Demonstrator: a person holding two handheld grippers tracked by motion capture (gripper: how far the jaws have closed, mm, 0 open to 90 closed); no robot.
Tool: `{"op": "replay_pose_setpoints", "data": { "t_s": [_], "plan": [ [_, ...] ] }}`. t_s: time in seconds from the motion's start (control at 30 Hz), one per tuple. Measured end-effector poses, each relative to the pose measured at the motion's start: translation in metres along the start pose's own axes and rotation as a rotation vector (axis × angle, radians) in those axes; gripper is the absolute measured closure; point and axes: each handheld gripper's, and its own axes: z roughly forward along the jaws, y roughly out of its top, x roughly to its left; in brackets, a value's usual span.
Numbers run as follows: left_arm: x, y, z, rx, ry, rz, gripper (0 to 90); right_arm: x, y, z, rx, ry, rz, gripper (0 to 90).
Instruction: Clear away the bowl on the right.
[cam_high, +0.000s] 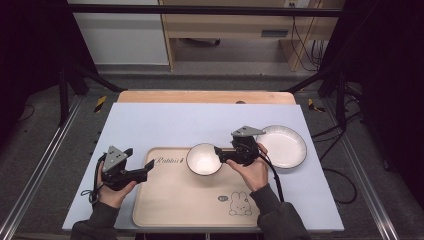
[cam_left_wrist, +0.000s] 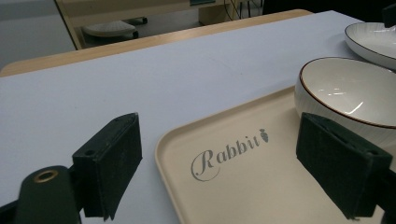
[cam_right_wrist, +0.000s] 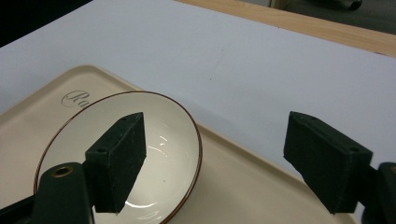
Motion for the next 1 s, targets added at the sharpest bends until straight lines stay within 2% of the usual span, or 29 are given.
{"op": "replay_pose_setpoints", "data": {
  "t_s": [0.17, 0.33, 0.53, 1.0],
  "plan": [
    [0.002, -0.001, 0.000, -0.001, 0.001, -0.008, 13.6, -0.004, -0.003, -0.010, -0.039, -0.001, 0.000, 16.2],
    [0.001, -0.002, -0.001, 0.000, 0.000, -0.006, 13.4, -0.009, -0.009, -0.026, -0.108, -0.018, 0.003, 12.7],
    [0.001, -0.004, 0.000, 0.004, 0.001, -0.003, 13.4, -0.013, -0.020, -0.039, -0.151, -0.025, -0.003, 11.0],
    [0.002, -0.011, 0.001, 0.022, 0.005, -0.006, 13.5, -0.027, -0.050, -0.056, -0.163, -0.061, -0.025, 9.0]
  ]
}}
